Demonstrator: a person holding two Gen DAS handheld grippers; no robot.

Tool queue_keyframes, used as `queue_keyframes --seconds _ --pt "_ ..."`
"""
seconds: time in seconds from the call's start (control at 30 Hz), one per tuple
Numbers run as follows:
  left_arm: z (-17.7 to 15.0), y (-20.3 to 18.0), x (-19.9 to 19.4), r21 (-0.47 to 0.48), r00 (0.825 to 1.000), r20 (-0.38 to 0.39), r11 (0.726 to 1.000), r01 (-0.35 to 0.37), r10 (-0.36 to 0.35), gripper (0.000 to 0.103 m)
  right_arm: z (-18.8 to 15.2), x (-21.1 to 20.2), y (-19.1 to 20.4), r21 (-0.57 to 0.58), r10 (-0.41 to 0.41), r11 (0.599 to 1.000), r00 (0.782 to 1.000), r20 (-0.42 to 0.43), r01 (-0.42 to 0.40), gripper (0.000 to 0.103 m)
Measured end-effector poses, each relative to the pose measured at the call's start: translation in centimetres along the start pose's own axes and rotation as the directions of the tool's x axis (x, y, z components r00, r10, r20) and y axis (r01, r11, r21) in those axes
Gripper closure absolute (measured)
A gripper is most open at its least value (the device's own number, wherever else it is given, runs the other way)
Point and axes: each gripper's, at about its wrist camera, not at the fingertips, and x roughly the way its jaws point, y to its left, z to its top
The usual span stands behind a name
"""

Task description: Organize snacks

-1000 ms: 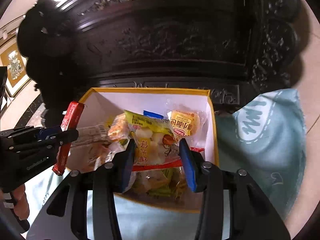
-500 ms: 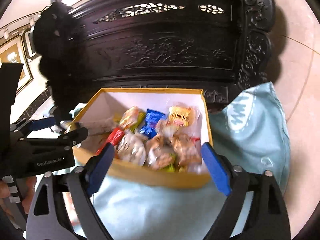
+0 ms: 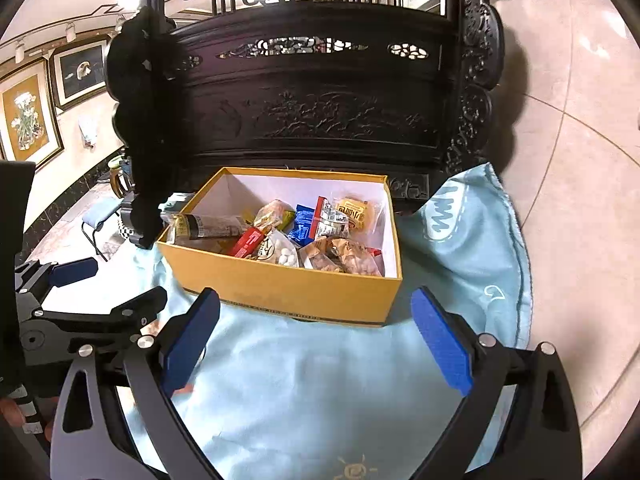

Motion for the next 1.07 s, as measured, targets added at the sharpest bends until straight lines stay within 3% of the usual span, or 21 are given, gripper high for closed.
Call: queue_keyframes --seconds 0.53,1.07 --pt "-0.9 -0.2 -2.8 -0.008 0.998 0.053 1.0 0.018 -0.017 0.002 -1.3 -1.1 -0.2 0.01 -0.028 1.0 1.0 -0.01 0.028 0.006" --pt "-1.1 0.1 -2.6 -0.027 0.999 0.036 1.0 0.008 -0.007 0.002 -1.6 -1.3 -0.2 0.002 -0.03 1.0 1.0 -0.009 0.03 0.006"
